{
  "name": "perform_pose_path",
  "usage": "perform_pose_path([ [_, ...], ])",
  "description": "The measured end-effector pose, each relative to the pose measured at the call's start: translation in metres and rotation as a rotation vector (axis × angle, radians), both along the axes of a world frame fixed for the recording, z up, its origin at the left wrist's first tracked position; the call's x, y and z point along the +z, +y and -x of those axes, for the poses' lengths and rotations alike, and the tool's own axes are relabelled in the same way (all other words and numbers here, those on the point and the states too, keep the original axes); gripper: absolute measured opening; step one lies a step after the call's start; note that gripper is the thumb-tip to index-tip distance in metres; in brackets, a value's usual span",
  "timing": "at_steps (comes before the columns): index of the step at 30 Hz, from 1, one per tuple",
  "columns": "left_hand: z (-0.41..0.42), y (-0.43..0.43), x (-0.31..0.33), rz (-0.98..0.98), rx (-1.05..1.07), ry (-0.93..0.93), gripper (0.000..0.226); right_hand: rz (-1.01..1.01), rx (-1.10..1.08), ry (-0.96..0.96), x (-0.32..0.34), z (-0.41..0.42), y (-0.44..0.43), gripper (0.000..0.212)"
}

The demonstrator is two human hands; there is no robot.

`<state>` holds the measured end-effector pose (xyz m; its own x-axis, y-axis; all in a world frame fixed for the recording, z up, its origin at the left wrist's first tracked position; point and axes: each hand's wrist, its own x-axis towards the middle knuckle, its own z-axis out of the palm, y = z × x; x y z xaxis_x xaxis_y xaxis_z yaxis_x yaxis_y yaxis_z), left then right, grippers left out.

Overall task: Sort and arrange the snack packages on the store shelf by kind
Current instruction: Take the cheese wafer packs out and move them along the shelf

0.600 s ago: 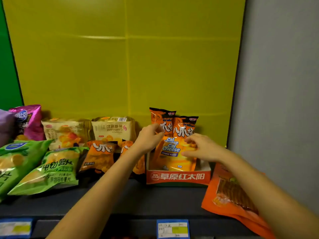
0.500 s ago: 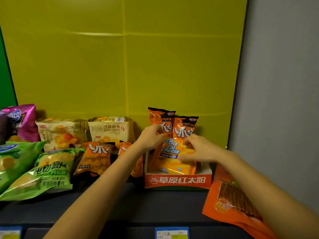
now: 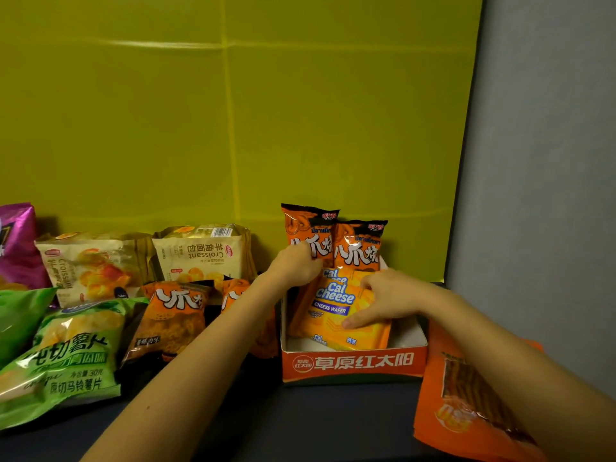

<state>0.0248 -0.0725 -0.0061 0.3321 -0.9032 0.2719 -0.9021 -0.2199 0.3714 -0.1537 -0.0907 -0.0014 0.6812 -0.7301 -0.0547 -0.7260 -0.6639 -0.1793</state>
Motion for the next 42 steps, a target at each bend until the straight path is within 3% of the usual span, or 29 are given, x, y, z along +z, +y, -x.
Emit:
perform_pose_path([
  [6, -0.003, 0.000, 0.007, -0.011, -0.045, 0.083, 0.031, -0.081, -0.094, -0.373, 0.036, 0.027, -0.002, 0.037],
  [10, -0.003, 0.001, 0.007, -0.082, -0.079, 0.128, 0.026, -0.157, -0.210, -0.756, 0.052, 0.058, -0.006, 0.017],
  [12, 0.002, 0.002, 0.007, -0.143, -0.079, 0.137, 0.046, -0.226, -0.266, -0.919, 0.057, 0.071, -0.009, 0.015],
  [15, 0.010, 0.002, 0.005, -0.259, -0.049, 0.139, 0.102, -0.307, -0.322, -1.052, 0.055, 0.085, -0.010, 0.014],
  [17, 0.013, -0.001, 0.003, -0.289, -0.034, 0.096, 0.121, -0.328, -0.360, -1.138, 0.048, 0.090, -0.010, 0.014],
  [27, 0.018, 0.000, -0.002, -0.199, -0.028, 0.268, 0.132, -0.528, -0.444, -1.413, 0.019, 0.101, -0.006, 0.015],
  [30, 0.016, 0.005, -0.001, -0.117, -0.061, 0.383, 0.118, -0.583, -0.441, -1.466, 0.018, 0.098, -0.002, 0.011],
  [36, 0.014, 0.027, 0.008, 0.031, -0.260, 0.756, 0.042, -0.641, -0.401, -1.536, 0.021, 0.089, 0.000, 0.006],
  [42, 0.005, 0.054, 0.027, 0.241, -0.356, 0.975, 0.017, -0.711, -0.313, -1.569, 0.033, 0.074, -0.006, 0.007],
])
